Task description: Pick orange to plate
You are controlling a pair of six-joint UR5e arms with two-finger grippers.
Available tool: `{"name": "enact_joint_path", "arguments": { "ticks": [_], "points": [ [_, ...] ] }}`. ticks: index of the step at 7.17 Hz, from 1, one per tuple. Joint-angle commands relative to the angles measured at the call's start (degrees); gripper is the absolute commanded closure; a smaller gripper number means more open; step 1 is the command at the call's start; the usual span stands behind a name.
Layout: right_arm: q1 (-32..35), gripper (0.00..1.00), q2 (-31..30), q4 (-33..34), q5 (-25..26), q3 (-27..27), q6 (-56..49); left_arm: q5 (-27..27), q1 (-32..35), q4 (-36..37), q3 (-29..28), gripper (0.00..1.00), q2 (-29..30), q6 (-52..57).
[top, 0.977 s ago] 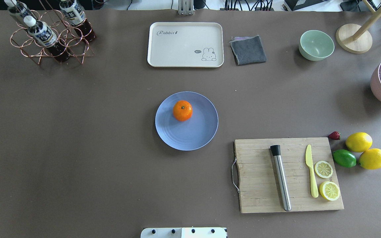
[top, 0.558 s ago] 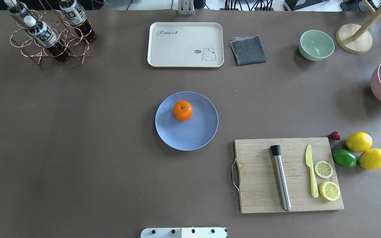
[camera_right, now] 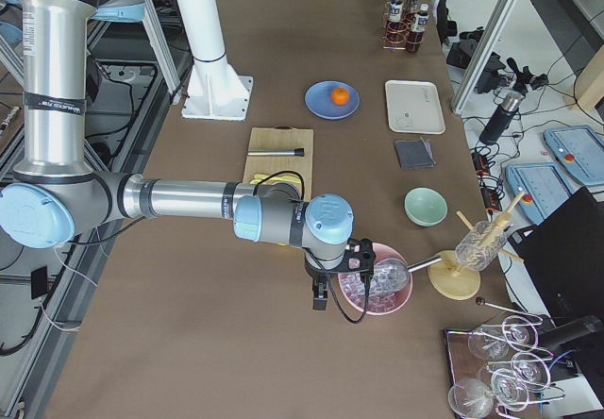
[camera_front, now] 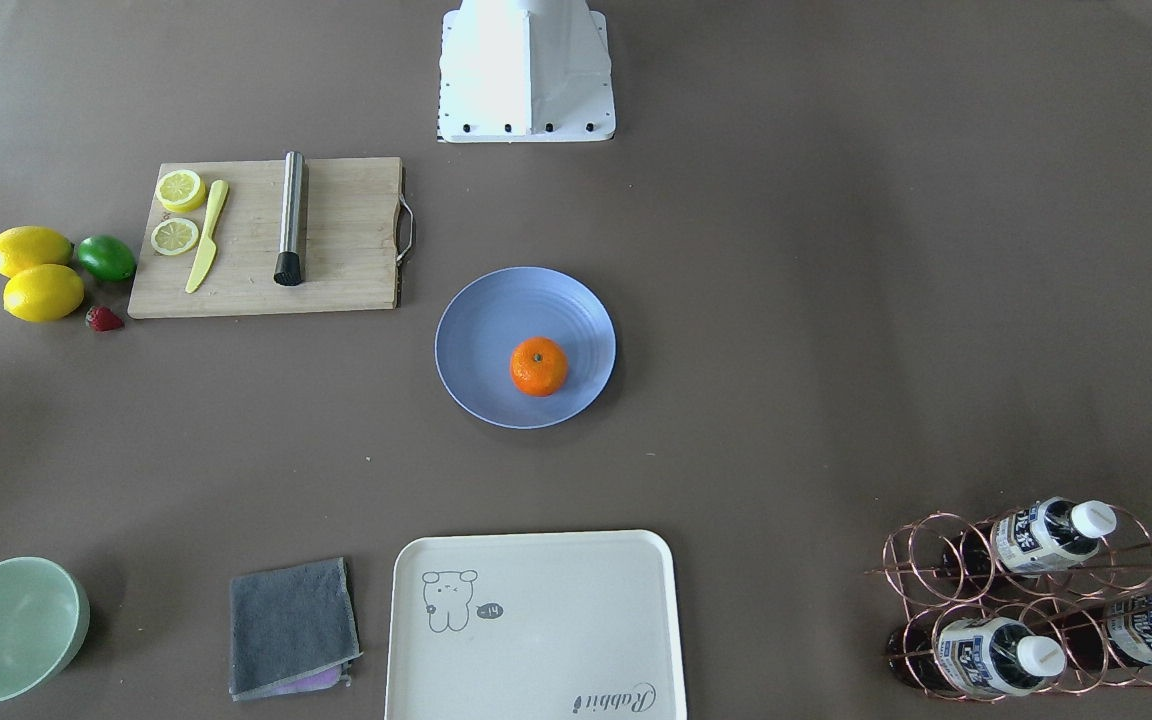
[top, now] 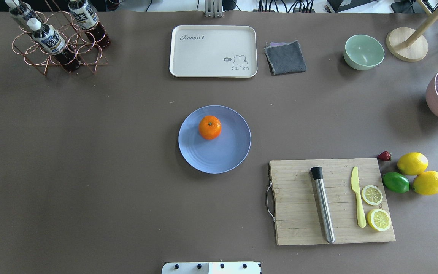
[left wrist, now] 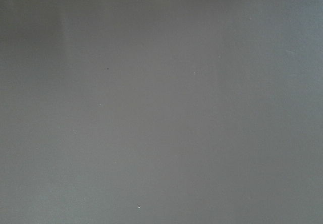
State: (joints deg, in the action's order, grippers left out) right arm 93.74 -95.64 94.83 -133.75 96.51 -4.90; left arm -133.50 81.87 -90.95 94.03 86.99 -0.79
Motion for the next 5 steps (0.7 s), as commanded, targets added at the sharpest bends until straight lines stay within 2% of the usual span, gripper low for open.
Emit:
{"name": "enact_joint_path", "arguments": {
  "ticks": [1, 5],
  "points": [
    [-0.1, 0.0, -0.1, -0.1, 0.0, 0.1, 0.0, 0.1, 0.0, 0.0, 0.2, 0.02, -0.2, 0.2],
    [-0.5, 0.0, -0.1, -0.1, -0.1, 0.3, 0.0, 0.1, 0.1, 0.0, 0.3, 0.02, -0.2, 0.1]
  ]
}}
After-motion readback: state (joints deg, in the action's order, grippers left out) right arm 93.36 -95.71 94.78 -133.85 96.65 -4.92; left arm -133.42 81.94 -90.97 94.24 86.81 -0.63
